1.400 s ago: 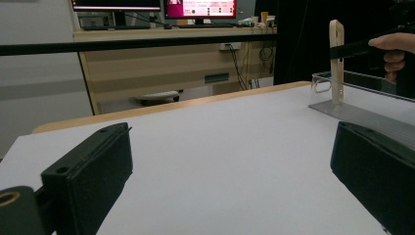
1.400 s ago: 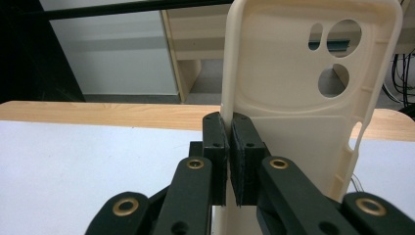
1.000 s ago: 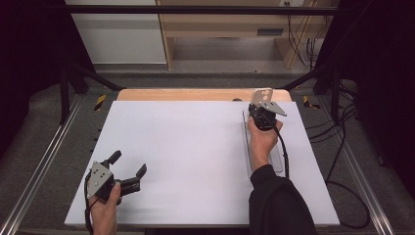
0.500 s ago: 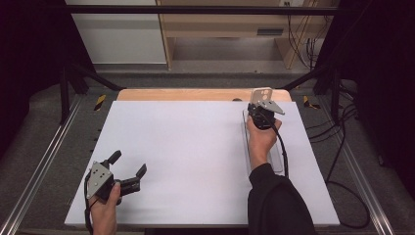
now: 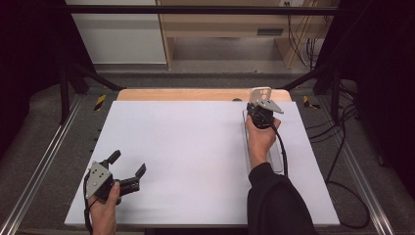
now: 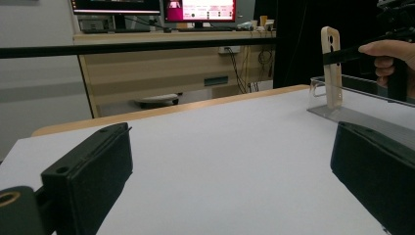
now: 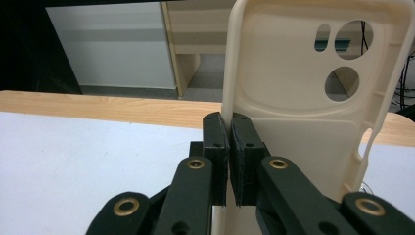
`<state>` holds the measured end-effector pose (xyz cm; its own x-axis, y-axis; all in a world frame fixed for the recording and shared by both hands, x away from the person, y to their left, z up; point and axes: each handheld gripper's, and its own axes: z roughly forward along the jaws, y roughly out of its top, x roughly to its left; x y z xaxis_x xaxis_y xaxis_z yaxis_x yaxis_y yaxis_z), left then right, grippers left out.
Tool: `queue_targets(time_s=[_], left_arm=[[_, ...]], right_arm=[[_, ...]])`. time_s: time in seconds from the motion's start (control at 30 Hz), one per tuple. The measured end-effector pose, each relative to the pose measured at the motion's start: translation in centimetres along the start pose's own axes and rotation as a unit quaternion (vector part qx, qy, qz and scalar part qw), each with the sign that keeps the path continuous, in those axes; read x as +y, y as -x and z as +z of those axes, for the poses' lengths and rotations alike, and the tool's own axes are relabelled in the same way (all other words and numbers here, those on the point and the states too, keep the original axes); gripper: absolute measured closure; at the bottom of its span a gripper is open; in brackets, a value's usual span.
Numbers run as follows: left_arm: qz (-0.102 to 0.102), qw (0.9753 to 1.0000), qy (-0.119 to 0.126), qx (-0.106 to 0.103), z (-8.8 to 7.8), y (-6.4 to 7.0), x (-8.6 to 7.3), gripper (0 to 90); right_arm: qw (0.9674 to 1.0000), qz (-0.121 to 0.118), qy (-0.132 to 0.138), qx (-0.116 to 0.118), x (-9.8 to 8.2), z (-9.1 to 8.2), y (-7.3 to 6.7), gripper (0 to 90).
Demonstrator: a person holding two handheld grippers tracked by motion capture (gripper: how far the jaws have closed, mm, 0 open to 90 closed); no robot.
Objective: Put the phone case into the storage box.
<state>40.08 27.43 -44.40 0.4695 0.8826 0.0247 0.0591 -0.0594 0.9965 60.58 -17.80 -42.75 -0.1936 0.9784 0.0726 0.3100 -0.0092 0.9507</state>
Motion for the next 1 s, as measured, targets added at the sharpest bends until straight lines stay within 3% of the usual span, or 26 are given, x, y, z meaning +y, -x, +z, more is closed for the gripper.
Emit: queue_targets(time_s=[0.13,1.0], left_arm=[[0.0,1.0,0.0,-0.001,0.05,0.05,-0.01,1.7],[-0.002,1.0,-0.001,-0.002,0.05,0.05,-0.06,1.6]], right_arm=[[0.9999,-0.01,-0.002,-0.001,-0.07,0.03,-0.11,86.6],[0.9999,-0.002,-0.011,0.004,-0.2,0.62,0.14,86.7]])
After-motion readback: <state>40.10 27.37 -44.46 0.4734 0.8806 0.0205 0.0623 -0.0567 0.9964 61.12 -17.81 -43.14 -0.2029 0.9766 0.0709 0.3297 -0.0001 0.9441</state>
